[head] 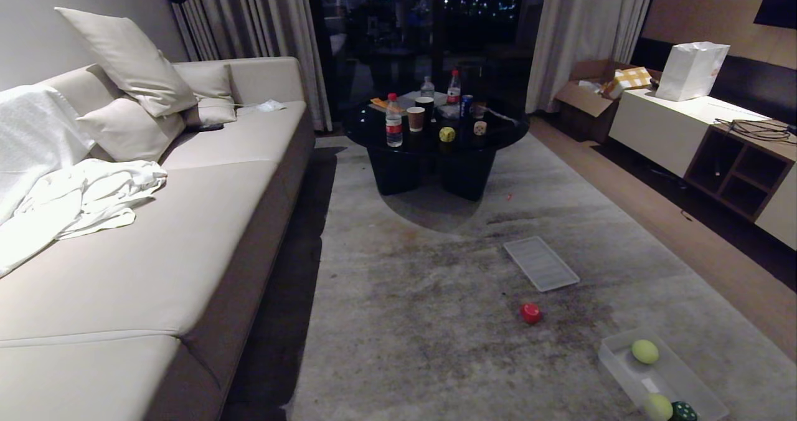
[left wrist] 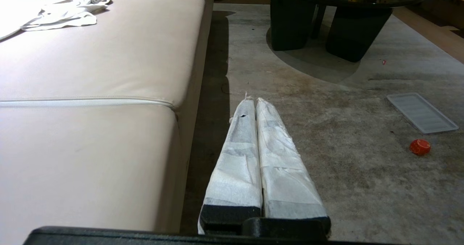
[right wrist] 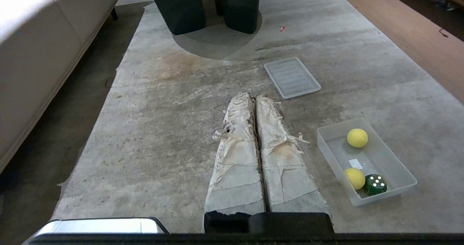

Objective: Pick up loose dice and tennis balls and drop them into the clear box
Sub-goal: Find toys out of the box

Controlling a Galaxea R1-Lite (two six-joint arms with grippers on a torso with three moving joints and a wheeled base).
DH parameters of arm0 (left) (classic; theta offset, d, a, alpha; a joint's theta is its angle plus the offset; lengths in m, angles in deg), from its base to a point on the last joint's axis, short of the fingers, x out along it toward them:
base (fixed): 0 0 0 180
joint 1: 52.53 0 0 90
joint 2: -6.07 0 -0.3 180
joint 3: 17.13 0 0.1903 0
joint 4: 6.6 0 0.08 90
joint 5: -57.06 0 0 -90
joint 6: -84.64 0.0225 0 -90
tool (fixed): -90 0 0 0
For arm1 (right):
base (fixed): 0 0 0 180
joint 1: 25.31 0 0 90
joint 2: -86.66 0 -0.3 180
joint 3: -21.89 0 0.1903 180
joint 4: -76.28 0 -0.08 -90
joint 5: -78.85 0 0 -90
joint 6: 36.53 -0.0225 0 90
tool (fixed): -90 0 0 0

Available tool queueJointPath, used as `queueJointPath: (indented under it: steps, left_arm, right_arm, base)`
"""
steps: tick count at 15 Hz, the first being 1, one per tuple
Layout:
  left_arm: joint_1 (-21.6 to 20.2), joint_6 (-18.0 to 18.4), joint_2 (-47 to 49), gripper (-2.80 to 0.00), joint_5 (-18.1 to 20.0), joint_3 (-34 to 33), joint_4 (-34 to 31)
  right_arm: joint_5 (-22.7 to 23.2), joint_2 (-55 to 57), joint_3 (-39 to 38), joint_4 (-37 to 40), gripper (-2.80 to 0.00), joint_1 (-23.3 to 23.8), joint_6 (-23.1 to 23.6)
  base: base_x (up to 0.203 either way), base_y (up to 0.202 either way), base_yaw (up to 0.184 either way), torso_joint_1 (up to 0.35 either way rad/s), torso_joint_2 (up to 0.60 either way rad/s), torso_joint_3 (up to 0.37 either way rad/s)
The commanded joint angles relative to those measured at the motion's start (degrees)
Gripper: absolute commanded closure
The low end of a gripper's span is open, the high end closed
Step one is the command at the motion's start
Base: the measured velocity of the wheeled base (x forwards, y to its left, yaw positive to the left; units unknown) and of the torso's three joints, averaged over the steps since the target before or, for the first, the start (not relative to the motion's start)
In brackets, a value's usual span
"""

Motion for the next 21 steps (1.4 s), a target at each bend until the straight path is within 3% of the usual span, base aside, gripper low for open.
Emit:
queueJointPath:
  steps: [1,21]
  left_arm:
    - [0.00,-0.02,0.09,0.00,-0.03,-0.09,-0.01]
    - [0.00,-0.02,0.09,0.00,-0.03,-0.09,0.05]
  right_arm:
    - [-0.02,0.07,-0.04,0.00,0.00,-0.05,-0.02]
    - [-0.02,0.07,-0.04,0.00,0.00,0.02,-0.12]
  base:
    - [0.000,0.000,0.000,0.000,0.00,0.000]
    - [0.000,0.000,0.000,0.000,0.00,0.000]
